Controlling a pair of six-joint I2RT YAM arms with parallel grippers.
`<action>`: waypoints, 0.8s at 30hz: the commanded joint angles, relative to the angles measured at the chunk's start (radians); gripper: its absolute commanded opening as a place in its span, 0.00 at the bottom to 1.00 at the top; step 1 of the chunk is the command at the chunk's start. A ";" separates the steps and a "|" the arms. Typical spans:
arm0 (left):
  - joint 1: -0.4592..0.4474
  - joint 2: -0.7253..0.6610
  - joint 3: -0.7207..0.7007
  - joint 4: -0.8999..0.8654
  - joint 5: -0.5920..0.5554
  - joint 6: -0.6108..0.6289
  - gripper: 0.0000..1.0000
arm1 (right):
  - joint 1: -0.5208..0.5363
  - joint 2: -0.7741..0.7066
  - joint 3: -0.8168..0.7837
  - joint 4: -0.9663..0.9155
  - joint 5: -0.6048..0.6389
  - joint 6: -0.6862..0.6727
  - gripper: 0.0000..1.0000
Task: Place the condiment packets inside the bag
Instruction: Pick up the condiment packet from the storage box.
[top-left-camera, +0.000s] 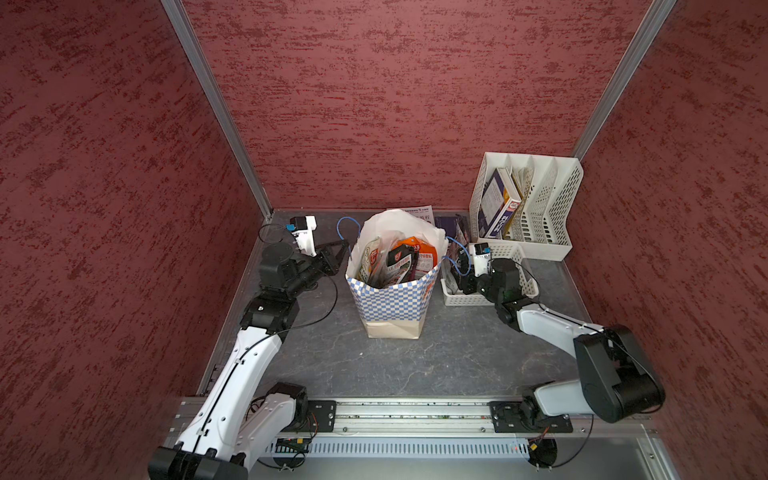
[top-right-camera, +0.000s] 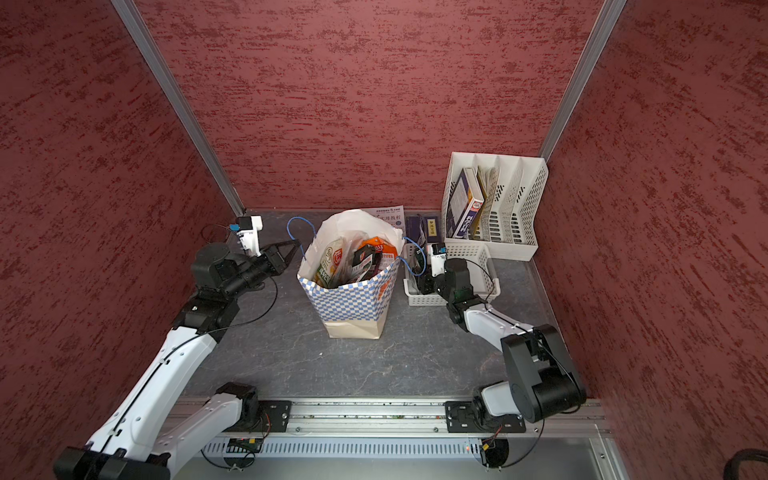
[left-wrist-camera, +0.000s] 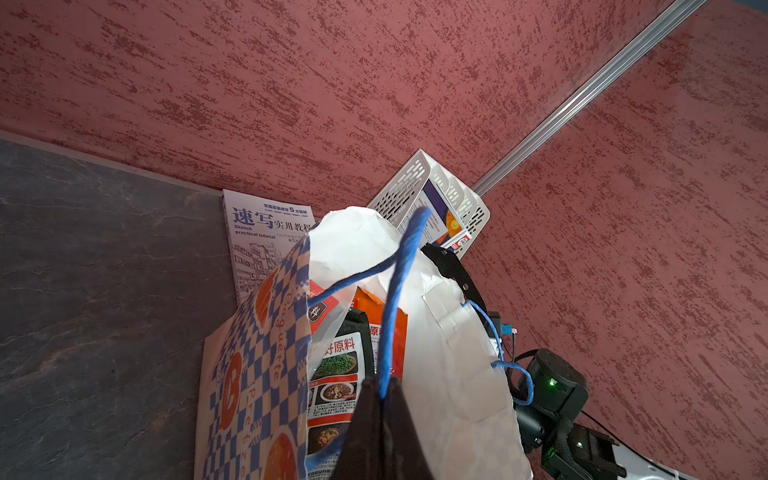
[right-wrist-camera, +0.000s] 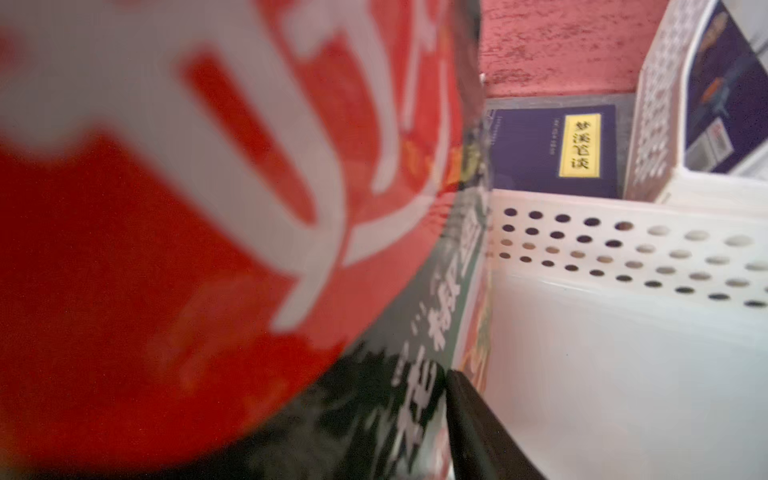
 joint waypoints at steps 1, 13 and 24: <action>0.002 -0.039 0.014 0.063 0.012 0.033 0.00 | -0.002 0.008 0.015 0.074 0.118 0.043 0.32; 0.004 -0.043 0.006 0.033 0.009 0.059 0.00 | -0.003 -0.436 0.043 -0.313 0.307 -0.107 0.00; -0.001 -0.040 0.014 0.023 0.056 0.107 0.00 | -0.003 -0.579 0.634 -1.058 0.116 -0.121 0.00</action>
